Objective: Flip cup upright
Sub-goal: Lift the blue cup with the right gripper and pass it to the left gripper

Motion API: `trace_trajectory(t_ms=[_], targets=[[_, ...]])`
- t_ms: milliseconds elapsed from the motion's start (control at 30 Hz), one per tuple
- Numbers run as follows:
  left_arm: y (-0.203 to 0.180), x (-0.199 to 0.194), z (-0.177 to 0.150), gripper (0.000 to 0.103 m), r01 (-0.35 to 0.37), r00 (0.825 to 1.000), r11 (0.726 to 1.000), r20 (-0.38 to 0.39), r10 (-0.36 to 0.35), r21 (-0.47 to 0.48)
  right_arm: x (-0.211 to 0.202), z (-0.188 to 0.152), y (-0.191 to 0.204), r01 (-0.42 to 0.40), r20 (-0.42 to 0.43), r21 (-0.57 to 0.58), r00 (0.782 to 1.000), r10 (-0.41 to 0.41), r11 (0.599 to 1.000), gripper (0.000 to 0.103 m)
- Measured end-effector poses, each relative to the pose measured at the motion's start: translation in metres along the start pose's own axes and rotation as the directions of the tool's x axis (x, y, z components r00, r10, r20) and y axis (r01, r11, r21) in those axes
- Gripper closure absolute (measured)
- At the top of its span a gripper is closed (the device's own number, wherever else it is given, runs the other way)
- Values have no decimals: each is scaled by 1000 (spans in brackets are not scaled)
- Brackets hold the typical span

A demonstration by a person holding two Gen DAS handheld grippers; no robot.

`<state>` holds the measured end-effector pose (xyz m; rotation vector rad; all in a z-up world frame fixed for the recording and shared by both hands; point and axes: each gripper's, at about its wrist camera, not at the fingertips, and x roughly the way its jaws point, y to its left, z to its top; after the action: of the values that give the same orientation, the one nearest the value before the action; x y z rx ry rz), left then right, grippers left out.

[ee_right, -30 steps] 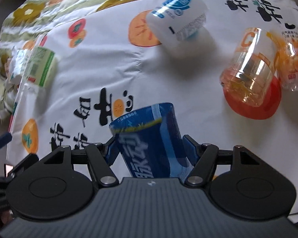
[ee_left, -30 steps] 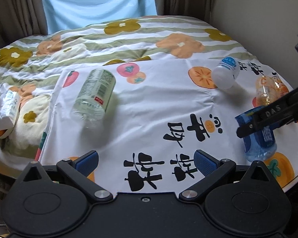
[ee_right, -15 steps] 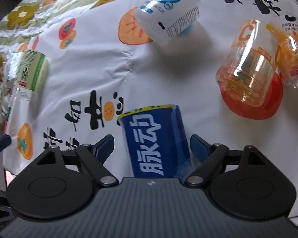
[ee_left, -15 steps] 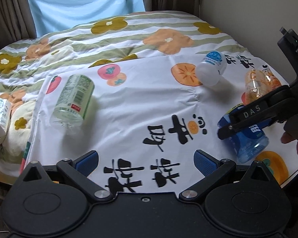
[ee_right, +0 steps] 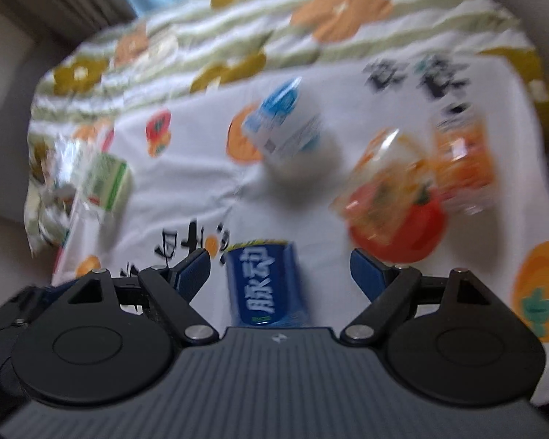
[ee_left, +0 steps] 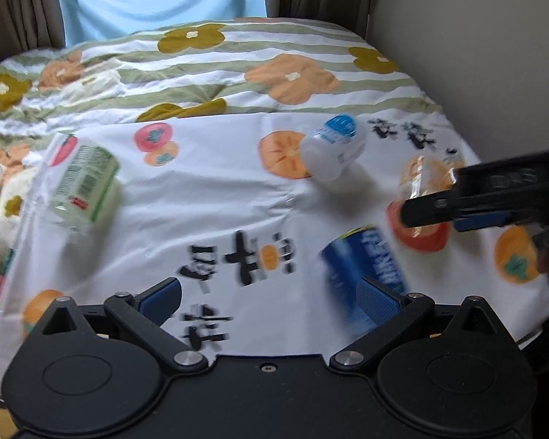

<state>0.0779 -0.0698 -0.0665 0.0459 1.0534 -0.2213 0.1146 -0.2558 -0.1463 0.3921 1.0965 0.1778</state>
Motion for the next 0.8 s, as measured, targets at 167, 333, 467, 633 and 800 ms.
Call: trace_trajectory(t_ms=[167, 333, 467, 633, 800], targets=[[-27, 21, 22, 0, 44, 998, 996, -48, -48, -76, -44, -2, -37, 42, 107, 48, 993, -47, 998, 4], [-50, 51, 34, 4, 19, 994, 995, -101, -29, -101, -55, -10, -65, 75, 127, 52, 989, -81, 996, 4], [-56, 73, 34, 8, -8, 987, 992, -158, -12, -123, -49, -16, -83, 65, 102, 65, 992, -71, 996, 4], [-56, 92, 35, 13, -23, 978, 988, -210, -10, -154, -39, -21, -94, 47, 78, 72, 996, -53, 996, 4], [-55, 105, 37, 18, -29, 969, 984, -246, -16, -178, -33, -21, -98, 42, 73, 67, 996, -47, 997, 4]])
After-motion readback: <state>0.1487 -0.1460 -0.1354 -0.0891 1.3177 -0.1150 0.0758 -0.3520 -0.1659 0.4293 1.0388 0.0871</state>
